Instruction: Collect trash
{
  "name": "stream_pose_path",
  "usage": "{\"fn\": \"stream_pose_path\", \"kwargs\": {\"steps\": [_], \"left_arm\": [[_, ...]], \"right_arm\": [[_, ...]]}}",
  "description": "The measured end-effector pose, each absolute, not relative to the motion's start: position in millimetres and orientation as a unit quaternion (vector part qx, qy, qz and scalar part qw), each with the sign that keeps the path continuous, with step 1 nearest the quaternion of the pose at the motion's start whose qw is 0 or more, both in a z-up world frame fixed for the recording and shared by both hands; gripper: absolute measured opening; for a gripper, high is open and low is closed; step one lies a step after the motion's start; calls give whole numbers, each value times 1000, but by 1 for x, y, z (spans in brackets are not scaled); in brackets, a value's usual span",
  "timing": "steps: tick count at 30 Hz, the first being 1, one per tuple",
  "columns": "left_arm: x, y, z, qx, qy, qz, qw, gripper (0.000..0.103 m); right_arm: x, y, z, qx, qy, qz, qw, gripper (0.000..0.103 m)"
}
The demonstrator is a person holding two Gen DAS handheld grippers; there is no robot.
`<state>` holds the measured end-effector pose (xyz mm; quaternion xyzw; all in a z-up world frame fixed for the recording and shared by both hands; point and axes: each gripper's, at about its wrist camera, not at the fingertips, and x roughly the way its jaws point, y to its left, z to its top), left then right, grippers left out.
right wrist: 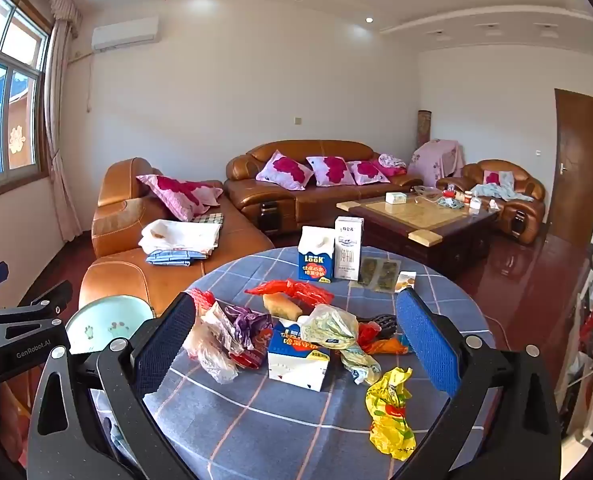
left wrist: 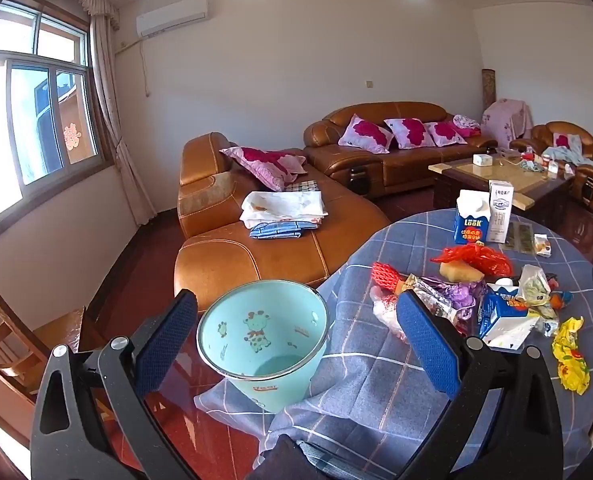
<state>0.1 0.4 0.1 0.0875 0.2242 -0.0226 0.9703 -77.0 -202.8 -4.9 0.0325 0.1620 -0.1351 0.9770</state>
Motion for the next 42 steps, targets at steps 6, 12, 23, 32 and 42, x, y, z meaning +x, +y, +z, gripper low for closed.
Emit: {"fn": "stream_pose_path", "kwargs": {"steps": [6, 12, 23, 32, 42], "left_arm": [[1, 1, 1, 89, 222, -21, 971, 97], [1, -1, 3, 88, 219, -20, 972, 97], [1, 1, 7, 87, 215, -19, 972, 97], [-1, 4, 7, 84, 209, -15, 974, 97], [-2, 5, 7, 82, 207, -14, 975, 97]], "right_arm": [[-77, -203, -5, 32, 163, -135, 977, 99], [-76, -202, -6, 32, 164, -135, 977, 99], [-77, -202, -6, 32, 163, -136, 977, 99], [-77, -203, -6, 32, 162, -136, 977, 99], [-77, -203, -5, 32, 161, -136, 977, 99]]}}
